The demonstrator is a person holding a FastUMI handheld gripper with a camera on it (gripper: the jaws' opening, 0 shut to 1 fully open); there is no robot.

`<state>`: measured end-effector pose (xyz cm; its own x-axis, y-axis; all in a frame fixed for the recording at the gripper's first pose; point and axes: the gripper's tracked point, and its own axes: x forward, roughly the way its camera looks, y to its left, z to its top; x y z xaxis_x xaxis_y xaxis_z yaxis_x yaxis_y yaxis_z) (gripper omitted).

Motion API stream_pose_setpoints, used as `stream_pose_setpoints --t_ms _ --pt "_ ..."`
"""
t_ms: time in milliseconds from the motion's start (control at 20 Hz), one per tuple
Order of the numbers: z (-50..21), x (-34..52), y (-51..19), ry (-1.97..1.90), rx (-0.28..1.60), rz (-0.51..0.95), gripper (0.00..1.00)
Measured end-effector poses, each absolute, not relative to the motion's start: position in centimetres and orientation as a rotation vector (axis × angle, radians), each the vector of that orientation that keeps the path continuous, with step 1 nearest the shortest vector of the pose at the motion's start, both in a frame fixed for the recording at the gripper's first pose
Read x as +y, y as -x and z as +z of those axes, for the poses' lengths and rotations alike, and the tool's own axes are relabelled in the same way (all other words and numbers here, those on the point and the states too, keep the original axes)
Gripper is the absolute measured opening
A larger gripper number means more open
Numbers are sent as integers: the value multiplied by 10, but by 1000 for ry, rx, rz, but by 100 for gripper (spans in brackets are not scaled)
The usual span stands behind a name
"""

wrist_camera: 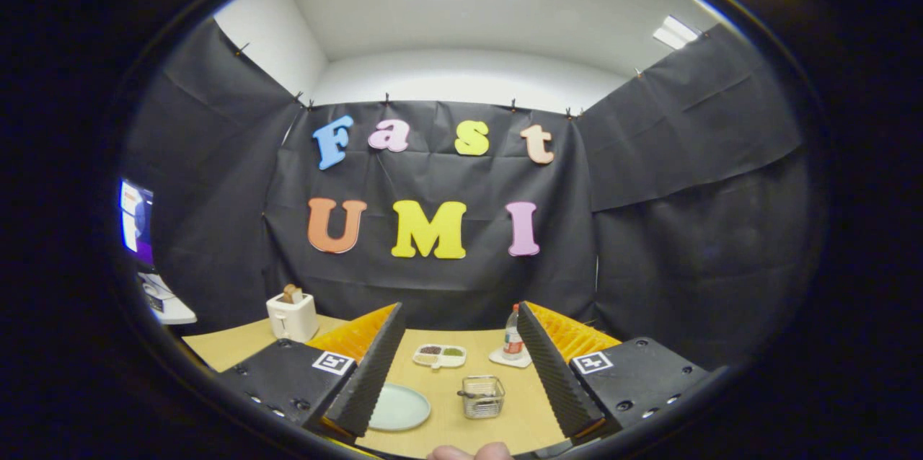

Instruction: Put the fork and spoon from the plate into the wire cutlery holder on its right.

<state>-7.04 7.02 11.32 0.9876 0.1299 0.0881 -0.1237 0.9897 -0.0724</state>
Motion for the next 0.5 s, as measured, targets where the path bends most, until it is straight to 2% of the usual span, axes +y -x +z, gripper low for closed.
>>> stream_pose_setpoints --t_ms 500 --pt "114 44 74 39 -78 82 94"
